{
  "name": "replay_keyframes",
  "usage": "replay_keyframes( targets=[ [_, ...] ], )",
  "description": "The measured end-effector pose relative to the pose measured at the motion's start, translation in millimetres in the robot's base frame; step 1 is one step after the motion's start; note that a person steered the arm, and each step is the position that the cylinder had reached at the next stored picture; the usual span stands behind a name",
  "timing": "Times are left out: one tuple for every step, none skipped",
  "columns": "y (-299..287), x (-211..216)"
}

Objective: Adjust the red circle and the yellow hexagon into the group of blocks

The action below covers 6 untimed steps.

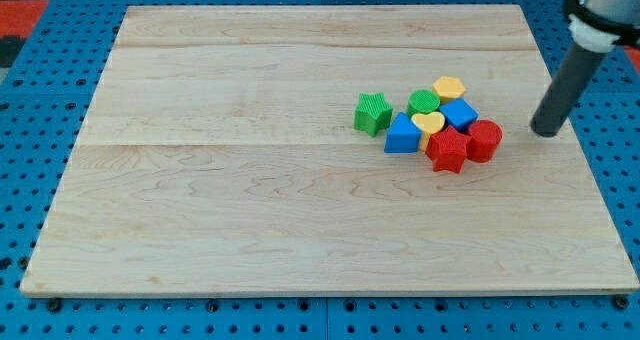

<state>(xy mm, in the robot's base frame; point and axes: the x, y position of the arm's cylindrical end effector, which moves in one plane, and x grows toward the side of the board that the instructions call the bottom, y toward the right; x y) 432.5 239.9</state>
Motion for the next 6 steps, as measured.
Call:
replay_keyframes(
  targets=[
    [-41, 0],
    [-41, 0],
    [-24, -19],
    [-19, -87],
    [-34, -96],
    [-54, -81]
  ],
)
